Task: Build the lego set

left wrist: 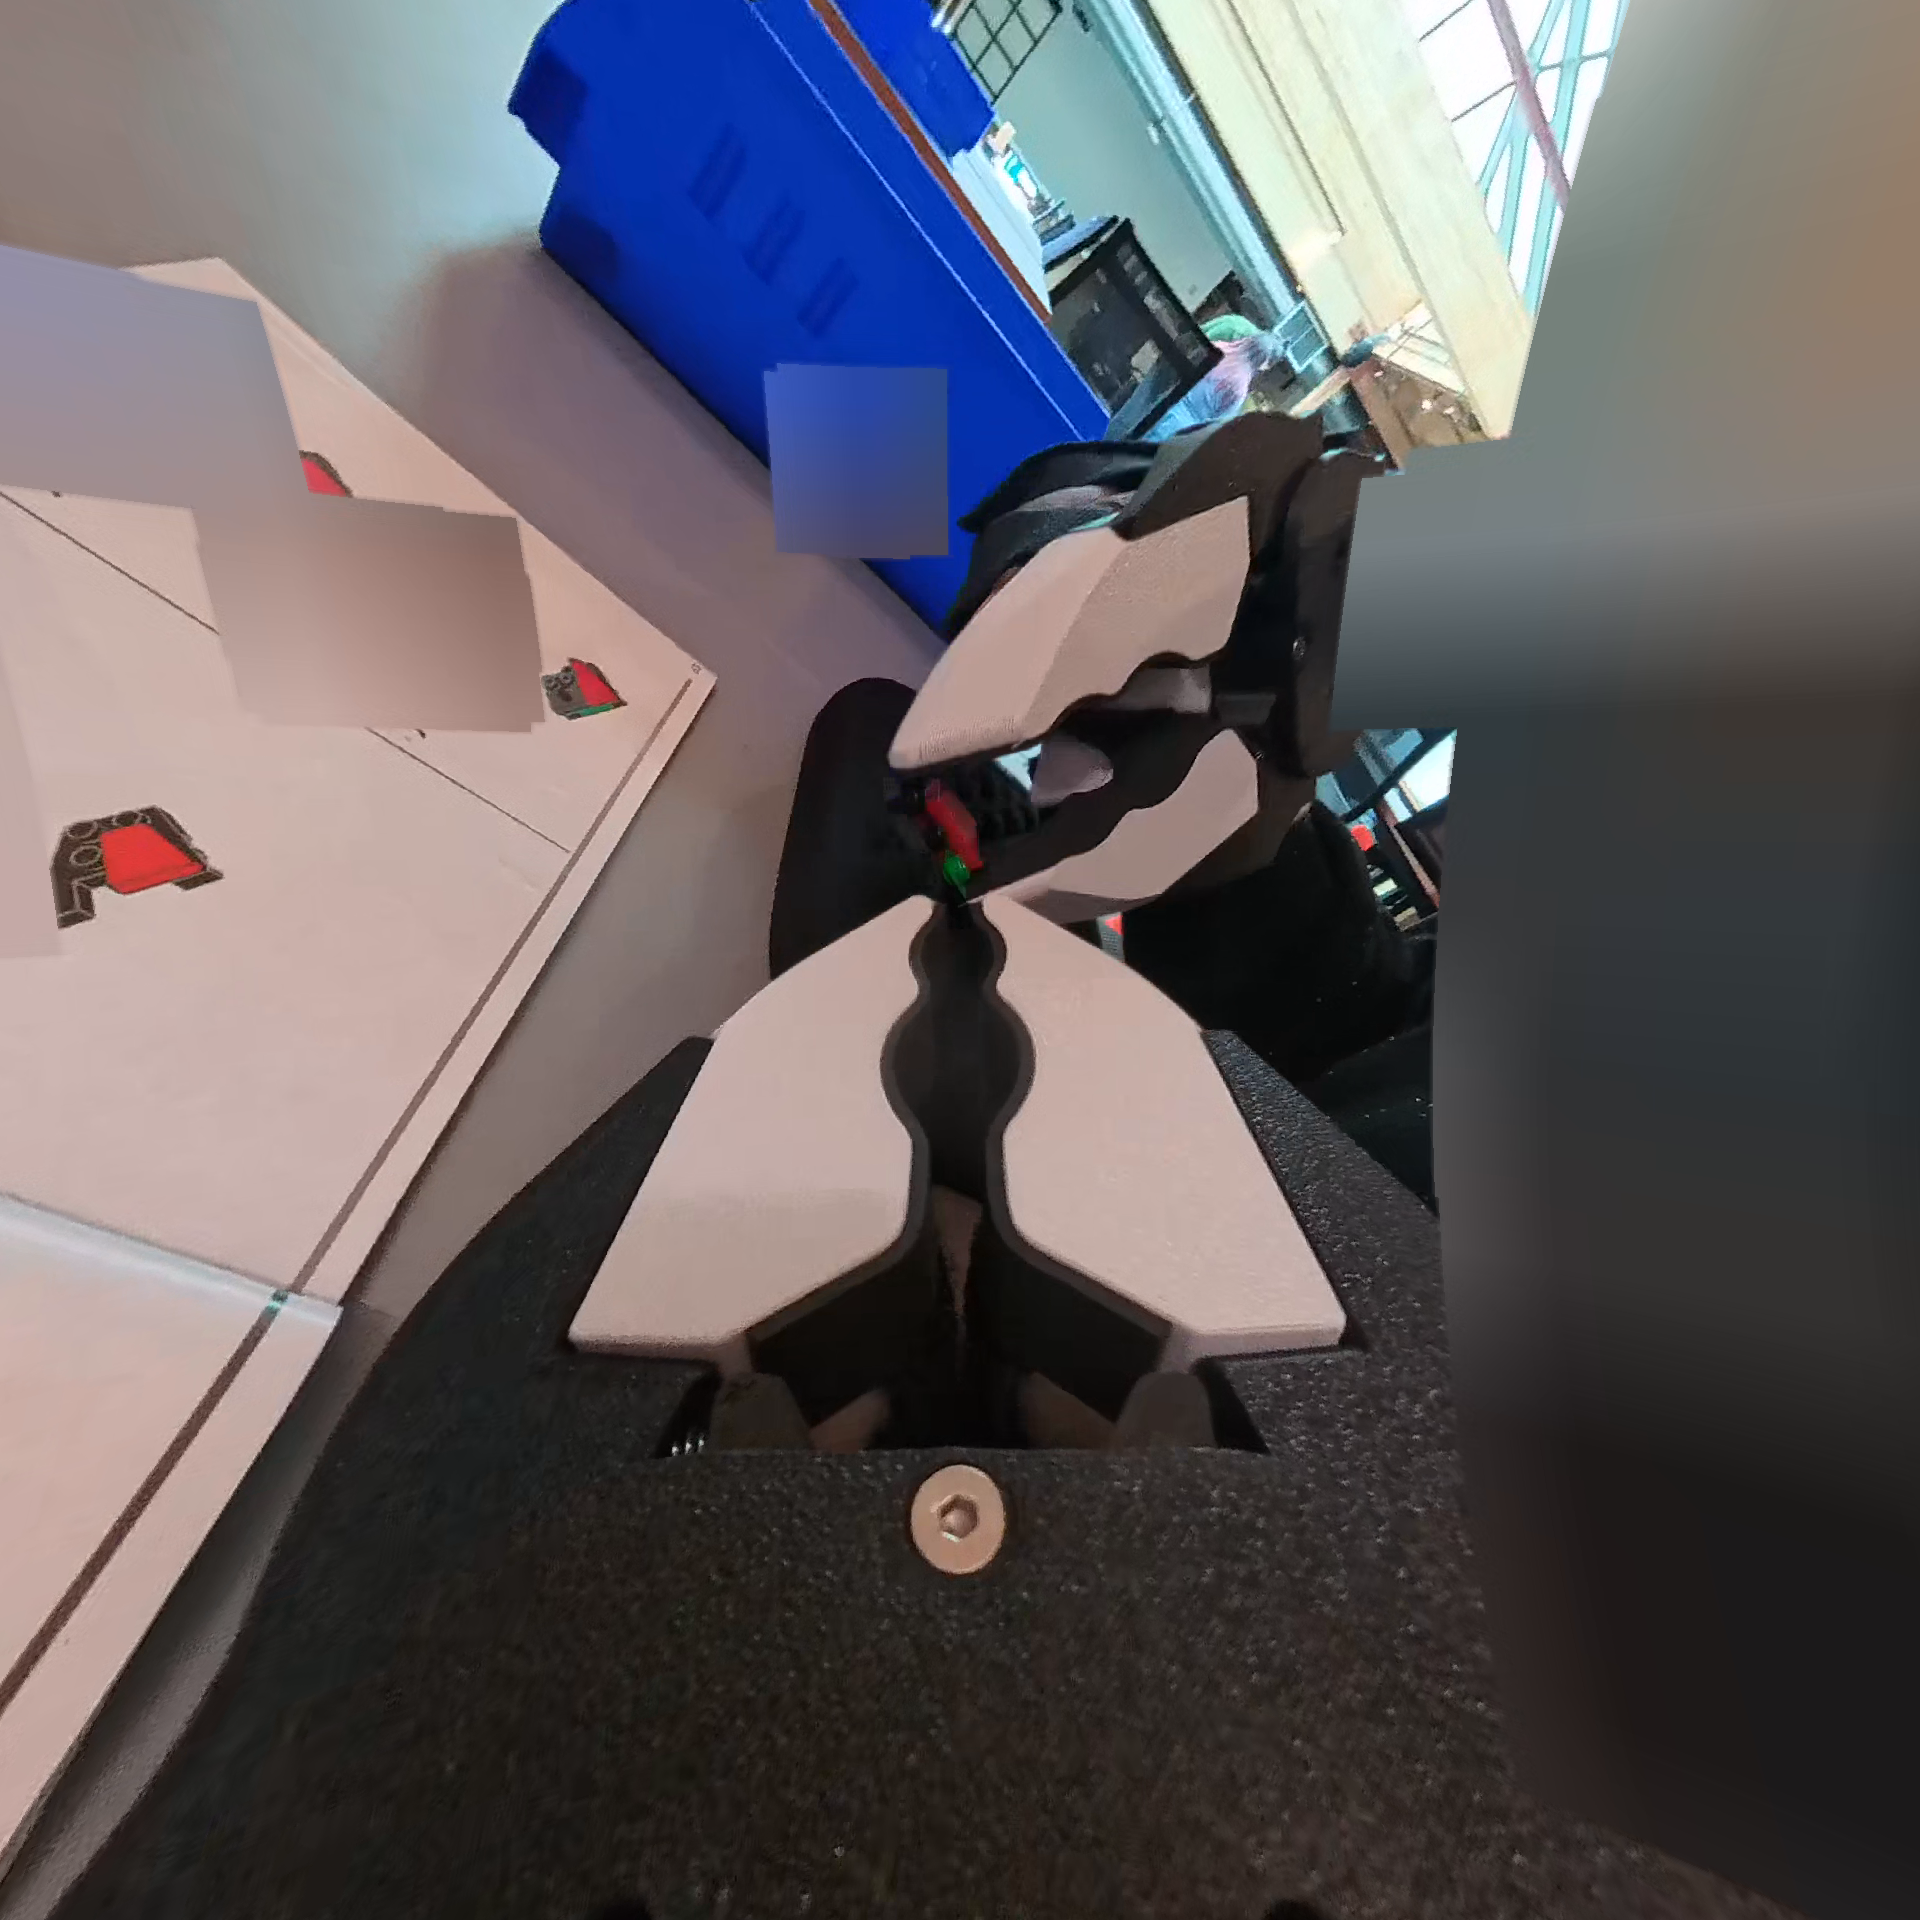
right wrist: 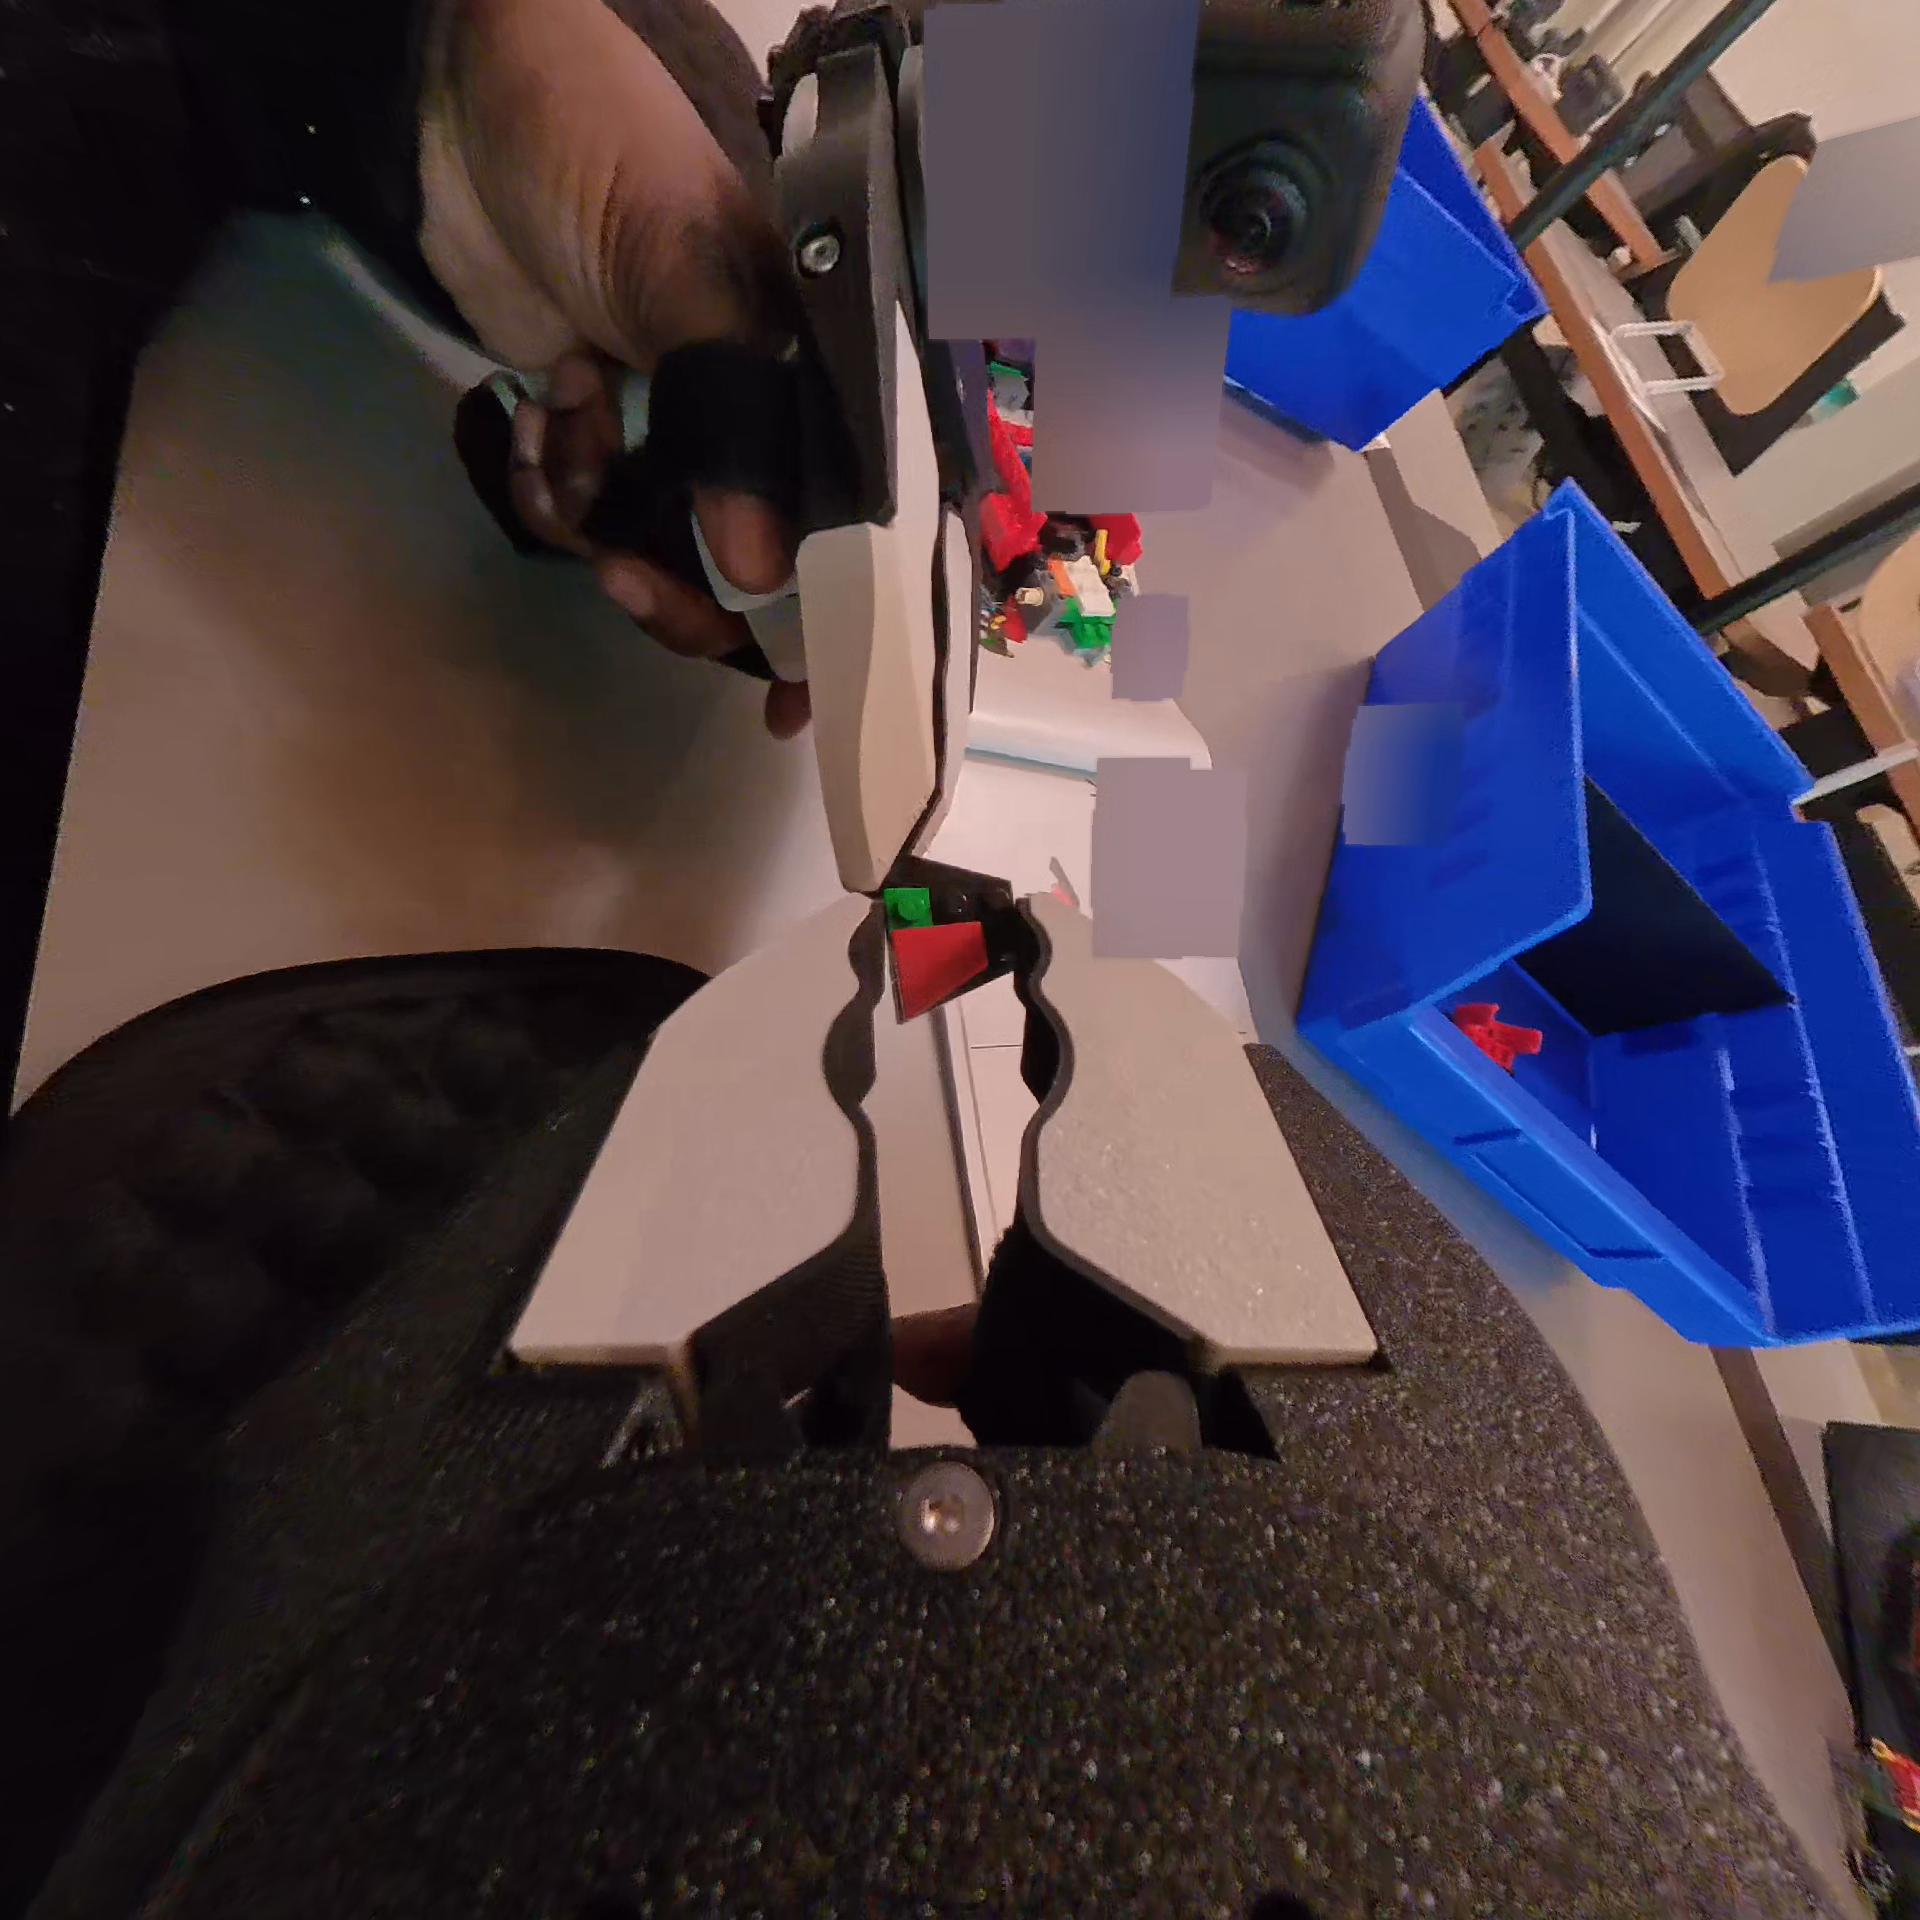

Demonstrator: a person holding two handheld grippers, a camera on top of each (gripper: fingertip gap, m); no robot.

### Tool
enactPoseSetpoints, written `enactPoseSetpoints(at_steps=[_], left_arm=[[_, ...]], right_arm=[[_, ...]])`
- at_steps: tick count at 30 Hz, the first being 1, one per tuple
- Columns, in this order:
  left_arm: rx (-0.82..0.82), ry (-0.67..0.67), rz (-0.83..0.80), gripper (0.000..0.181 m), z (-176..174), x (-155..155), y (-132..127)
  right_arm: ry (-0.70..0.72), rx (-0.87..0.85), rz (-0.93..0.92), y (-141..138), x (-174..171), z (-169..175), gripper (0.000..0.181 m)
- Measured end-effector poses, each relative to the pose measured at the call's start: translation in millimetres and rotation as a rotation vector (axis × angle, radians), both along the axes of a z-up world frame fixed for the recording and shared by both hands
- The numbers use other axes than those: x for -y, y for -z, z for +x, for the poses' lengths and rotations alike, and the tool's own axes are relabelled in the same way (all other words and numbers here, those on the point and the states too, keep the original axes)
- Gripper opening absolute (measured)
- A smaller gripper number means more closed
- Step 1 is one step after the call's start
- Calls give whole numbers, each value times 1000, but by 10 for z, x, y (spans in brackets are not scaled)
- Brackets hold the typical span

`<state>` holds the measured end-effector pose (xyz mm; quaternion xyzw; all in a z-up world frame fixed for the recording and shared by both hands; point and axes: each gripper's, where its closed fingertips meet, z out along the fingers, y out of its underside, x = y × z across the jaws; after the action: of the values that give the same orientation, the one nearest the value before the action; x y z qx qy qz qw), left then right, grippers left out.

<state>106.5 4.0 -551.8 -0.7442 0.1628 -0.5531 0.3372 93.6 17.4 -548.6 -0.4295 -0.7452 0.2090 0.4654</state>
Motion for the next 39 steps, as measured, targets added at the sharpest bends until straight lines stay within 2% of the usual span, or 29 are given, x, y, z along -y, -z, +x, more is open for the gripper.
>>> enactPoseSetpoints(at_steps=[2,5,10,14,18,21,25,29,34,39], left_arm=[[-28,-14,12,6,-32,-20,8],[-142,-81,44,23,-164,-106,58],[-242,-127,146,25,-283,-163,12],[-262,-100,213,25,-243,-138,1],[-269,-105,282,23,-223,-144,-37],[-309,-115,326,21,-243,-168,-29],[-343,-121,357,17,-252,-207,18],[-310,-78,304,15,-203,-180,69],[-318,-75,310,11,-198,-176,75],[-308,-80,309,8,-205,-181,68]], right_arm=[[-11,30,-23,3,-32,5,24],[31,129,-42,60,-245,55,24],[88,394,-184,405,-557,64,24],[90,448,-256,556,-641,6,26],[110,405,-295,576,-691,11,51],[170,368,-303,505,-760,107,56],[318,275,-369,446,-893,256,48],[444,256,-459,604,-997,367,44],[422,130,-518,483,-995,295,38],[467,73,-516,463,-1076,291,21]])
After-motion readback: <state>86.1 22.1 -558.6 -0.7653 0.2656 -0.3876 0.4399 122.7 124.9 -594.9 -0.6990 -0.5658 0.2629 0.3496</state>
